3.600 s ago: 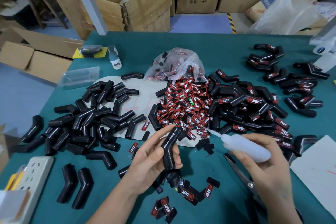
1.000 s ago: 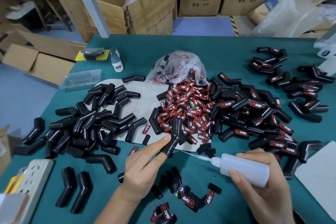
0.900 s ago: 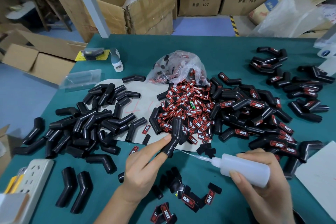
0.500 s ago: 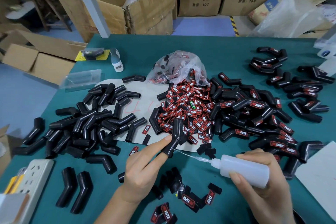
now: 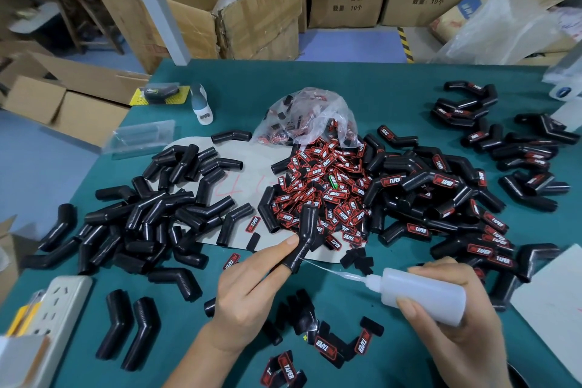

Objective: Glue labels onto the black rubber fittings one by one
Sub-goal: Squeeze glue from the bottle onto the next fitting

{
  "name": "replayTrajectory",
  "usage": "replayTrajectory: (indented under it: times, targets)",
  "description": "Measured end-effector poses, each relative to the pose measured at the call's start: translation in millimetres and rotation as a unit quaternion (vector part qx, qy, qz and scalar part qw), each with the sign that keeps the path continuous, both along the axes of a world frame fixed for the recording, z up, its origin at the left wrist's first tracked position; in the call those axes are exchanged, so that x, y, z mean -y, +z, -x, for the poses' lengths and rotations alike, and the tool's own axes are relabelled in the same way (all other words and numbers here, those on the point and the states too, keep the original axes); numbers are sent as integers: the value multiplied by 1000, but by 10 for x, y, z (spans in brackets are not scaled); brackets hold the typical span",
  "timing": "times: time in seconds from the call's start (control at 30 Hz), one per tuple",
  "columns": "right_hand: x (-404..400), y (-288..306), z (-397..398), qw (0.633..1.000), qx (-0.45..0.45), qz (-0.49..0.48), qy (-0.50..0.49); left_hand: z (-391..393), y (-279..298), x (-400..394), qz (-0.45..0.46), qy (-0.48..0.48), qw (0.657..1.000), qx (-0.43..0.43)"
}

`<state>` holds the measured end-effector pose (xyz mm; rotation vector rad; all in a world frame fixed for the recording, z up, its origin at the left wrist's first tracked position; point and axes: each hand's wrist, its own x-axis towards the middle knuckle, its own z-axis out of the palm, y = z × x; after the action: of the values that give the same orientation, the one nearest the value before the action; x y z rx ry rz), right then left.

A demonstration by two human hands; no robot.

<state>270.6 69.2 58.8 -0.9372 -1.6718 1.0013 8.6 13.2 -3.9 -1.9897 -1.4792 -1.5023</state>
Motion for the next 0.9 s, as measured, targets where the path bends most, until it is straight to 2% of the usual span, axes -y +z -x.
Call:
replayTrajectory:
  times: [0.9]
  targets:
    - [17,65,14,1000,8,-1,-8,7,-59,6,15,10,1000,-11]
